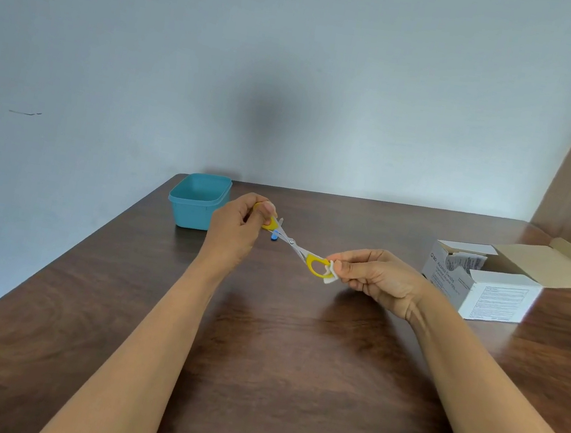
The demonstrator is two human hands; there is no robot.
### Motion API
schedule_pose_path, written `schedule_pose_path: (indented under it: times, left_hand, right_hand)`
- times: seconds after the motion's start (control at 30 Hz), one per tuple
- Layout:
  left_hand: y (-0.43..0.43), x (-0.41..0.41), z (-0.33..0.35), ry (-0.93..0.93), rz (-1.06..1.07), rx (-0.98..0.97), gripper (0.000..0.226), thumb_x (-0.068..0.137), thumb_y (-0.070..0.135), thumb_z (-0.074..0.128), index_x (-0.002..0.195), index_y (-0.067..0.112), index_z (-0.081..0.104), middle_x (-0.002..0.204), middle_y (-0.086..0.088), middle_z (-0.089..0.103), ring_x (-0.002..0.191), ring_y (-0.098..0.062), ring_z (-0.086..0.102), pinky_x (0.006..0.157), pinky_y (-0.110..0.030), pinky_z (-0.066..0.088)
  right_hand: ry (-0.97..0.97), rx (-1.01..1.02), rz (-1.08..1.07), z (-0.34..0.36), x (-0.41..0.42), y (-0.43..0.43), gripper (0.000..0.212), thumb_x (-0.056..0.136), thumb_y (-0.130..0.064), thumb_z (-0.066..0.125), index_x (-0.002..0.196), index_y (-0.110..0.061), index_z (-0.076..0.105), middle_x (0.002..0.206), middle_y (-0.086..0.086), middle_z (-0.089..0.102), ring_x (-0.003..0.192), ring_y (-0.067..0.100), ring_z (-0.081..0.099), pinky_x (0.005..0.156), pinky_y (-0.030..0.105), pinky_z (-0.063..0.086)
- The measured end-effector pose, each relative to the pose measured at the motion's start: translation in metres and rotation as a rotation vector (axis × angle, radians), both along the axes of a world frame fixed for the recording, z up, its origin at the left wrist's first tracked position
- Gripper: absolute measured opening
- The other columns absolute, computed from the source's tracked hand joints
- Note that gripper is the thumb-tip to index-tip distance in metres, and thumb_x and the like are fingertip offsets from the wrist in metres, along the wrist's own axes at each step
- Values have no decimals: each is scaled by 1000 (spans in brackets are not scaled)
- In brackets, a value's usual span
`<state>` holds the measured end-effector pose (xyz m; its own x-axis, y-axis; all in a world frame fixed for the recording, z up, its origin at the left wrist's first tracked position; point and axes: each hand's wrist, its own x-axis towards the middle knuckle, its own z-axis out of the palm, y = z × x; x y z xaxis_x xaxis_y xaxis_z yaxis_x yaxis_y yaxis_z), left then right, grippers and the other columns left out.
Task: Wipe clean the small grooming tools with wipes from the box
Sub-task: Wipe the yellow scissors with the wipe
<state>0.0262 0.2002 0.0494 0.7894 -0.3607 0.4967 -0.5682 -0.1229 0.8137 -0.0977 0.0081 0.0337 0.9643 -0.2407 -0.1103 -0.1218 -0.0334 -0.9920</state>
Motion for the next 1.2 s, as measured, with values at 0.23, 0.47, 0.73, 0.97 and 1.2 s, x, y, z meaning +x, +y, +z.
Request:
schedule_pose_path:
  times: [0.23, 0.47, 0.73, 0.97, 1.2]
  left_hand:
    - [0, -4, 1, -35, -23, 39, 22, 98, 25, 50, 83, 16, 63, 73, 12, 62, 65, 1, 52, 59, -3, 37]
    - [-1, -8, 2, -52, -35, 39, 24, 98, 23, 50, 81, 13, 64, 69, 11, 60, 60, 11, 52, 58, -2, 36]
    - [-9, -14, -2, -52, -81, 63, 23, 97, 23, 51, 83, 15, 66, 75, 6, 65, 65, 9, 54, 62, -3, 40]
    - [-5, -15, 2, -65, -75, 64, 24, 98, 21, 50, 82, 11, 65, 72, 4, 63, 61, 10, 55, 60, -2, 38]
    - [1, -10, 5, -48, -38, 65, 25, 98, 24, 49, 82, 13, 65, 69, 10, 61, 61, 12, 54, 58, -2, 37]
  right_hand:
    - [7, -106, -3, 0, -1, 3, 14, 59, -15, 81, 72, -19, 79, 79, 3, 72, 92, 17, 53, 85, 28, 39]
    - [-61, -110, 6, -4, 3, 10, 12, 63, -13, 81, 73, -18, 79, 79, 4, 70, 91, 22, 51, 83, 34, 38]
    - [-117, -58, 72, -2, 4, 24, 20, 56, -22, 80, 75, -17, 78, 86, 13, 69, 91, 29, 53, 87, 40, 40]
    - [-107, -97, 44, 1, 2, 23, 7, 68, -12, 78, 71, -19, 78, 83, 13, 69, 87, 26, 51, 80, 35, 40]
    - [-41, -150, 46, 2, 1, 16, 10, 74, -10, 77, 73, -19, 77, 75, -1, 70, 71, 8, 57, 68, 21, 42]
